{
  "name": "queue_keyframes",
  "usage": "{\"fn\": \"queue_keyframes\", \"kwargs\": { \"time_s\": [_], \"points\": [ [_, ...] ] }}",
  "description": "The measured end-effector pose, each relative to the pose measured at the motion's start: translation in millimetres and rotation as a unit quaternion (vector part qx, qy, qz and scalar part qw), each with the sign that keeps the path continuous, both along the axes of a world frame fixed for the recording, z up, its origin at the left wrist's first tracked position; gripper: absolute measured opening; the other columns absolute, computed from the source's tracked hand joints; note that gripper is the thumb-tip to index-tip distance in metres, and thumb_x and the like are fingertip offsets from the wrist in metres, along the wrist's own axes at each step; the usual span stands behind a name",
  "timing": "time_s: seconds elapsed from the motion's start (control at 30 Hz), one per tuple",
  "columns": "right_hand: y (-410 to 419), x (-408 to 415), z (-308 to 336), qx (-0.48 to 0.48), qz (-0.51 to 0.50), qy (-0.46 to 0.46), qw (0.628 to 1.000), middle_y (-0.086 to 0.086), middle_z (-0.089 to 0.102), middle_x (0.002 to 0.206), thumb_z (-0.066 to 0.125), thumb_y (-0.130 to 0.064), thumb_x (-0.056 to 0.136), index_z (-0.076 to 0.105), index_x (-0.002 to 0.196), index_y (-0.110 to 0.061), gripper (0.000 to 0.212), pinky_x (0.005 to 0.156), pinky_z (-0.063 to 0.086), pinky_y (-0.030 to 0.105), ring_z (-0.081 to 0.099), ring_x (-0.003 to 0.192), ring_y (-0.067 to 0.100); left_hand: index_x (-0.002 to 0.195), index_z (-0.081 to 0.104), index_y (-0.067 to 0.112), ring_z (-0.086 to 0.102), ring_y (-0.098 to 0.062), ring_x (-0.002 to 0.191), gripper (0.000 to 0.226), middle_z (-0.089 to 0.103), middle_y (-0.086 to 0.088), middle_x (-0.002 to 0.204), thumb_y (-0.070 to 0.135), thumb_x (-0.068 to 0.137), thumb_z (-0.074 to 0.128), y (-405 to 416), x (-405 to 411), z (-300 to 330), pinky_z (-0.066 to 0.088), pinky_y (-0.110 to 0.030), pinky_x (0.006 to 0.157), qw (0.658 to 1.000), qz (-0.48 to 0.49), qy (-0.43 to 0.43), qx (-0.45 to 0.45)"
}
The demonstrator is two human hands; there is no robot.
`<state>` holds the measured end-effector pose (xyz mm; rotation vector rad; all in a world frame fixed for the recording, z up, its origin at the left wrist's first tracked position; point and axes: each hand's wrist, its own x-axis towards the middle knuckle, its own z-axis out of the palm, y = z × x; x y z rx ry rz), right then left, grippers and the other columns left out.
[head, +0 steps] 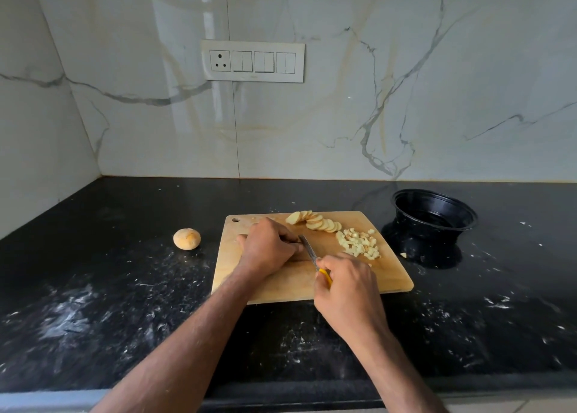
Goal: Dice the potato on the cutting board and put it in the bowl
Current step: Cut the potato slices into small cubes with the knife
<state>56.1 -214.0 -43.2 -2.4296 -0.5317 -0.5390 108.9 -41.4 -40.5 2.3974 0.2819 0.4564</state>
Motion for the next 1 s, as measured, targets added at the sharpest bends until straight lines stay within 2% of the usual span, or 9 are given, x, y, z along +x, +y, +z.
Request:
{"fn": "queue_keyframes", "kwargs": {
  "time_s": [0.23,0.33,0.5,0.6,0.7,0.77,0.83,0.97,1.0],
  "points": [
    [-2,0,-3,-0.005,0.003,0.003,1.000,-0.009,0.070,0.099,0.069,-0.018,0.090,0.076,0.109,-0.017,0.020,0.073,0.046,0.012,0.058,0.080,0.003,0.085,0.081,0.035,0.050,0.001,0.082,0.005,0.064,0.026,0.074,0.035,0.081,0.083,2,2,3,0.028,-0.040,0.082,1.000,-0.005,0.020,0.006],
    [0,3,-2,-0.014,0.003,0.000,1.000,-0.009,0.070,0.101,0.068,-0.019,0.091,0.075,0.110,-0.018,0.021,0.073,0.041,0.009,0.055,0.081,0.002,0.087,0.081,0.034,0.053,-0.003,0.088,0.005,0.064,0.027,0.076,0.031,0.083,0.083,3,3,4,0.037,-0.044,0.090,0.999,-0.016,0.033,0.001],
    [2,7,-2,-0.022,0.006,-0.003,1.000,-0.007,0.071,0.100,0.072,-0.018,0.089,0.075,0.109,-0.017,0.021,0.059,0.029,0.001,0.051,0.077,0.002,0.088,0.082,0.030,0.059,-0.008,0.096,0.006,0.069,0.022,0.085,0.027,0.083,0.083,3,3,9,0.046,-0.052,0.098,0.998,-0.032,0.043,-0.010],
    [7,13,0,-0.035,0.012,-0.002,0.999,-0.005,0.072,0.099,0.069,-0.016,0.090,0.075,0.107,-0.016,0.019,0.063,0.035,0.005,0.056,0.076,0.006,0.088,0.082,0.026,0.062,-0.011,0.096,0.007,0.073,0.016,0.087,0.023,0.082,0.084,4,4,8,0.048,-0.053,0.098,0.998,-0.045,0.044,-0.027],
    [15,21,5,-0.063,0.013,-0.001,0.998,-0.003,0.072,0.099,0.066,-0.009,0.090,0.075,0.104,-0.015,0.018,0.060,0.040,0.009,0.060,0.077,0.008,0.085,0.082,0.026,0.062,-0.012,0.095,0.005,0.071,0.017,0.084,0.022,0.082,0.084,4,3,8,0.047,-0.053,0.099,0.998,-0.045,0.044,-0.028],
    [19,23,9,-0.076,0.013,0.001,0.997,-0.002,0.072,0.101,0.066,-0.009,0.090,0.073,0.109,-0.015,0.021,0.064,0.051,0.016,0.063,0.080,0.010,0.085,0.082,0.027,0.060,-0.011,0.097,0.005,0.070,0.019,0.083,0.025,0.082,0.084,3,3,7,0.044,-0.052,0.099,0.998,-0.037,0.040,-0.019],
    [21,21,10,-0.093,0.011,-0.004,0.996,-0.002,0.070,0.102,0.066,-0.008,0.090,0.073,0.112,-0.015,0.024,0.069,0.055,0.020,0.064,0.081,0.011,0.084,0.081,0.030,0.058,-0.011,0.100,0.004,0.071,0.021,0.085,0.028,0.082,0.083,2,2,5,0.038,-0.046,0.095,0.999,-0.020,0.033,-0.007],
    [12,11,5,-0.086,0.011,-0.009,0.996,-0.005,0.069,0.105,0.066,-0.008,0.090,0.073,0.115,-0.016,0.028,0.063,0.040,0.010,0.055,0.077,0.006,0.085,0.081,0.033,0.054,-0.007,0.100,0.006,0.071,0.024,0.090,0.031,0.081,0.084,1,1,3,0.031,-0.043,0.089,0.999,-0.002,0.030,-0.011],
    [8,7,3,-0.079,0.011,-0.008,0.997,-0.006,0.070,0.106,0.066,-0.010,0.090,0.073,0.115,-0.017,0.028,0.065,0.042,0.009,0.057,0.079,0.006,0.086,0.081,0.033,0.054,-0.006,0.098,0.006,0.069,0.025,0.088,0.031,0.081,0.084,1,1,3,0.030,-0.042,0.088,0.999,-0.002,0.031,-0.014]
  ]
}}
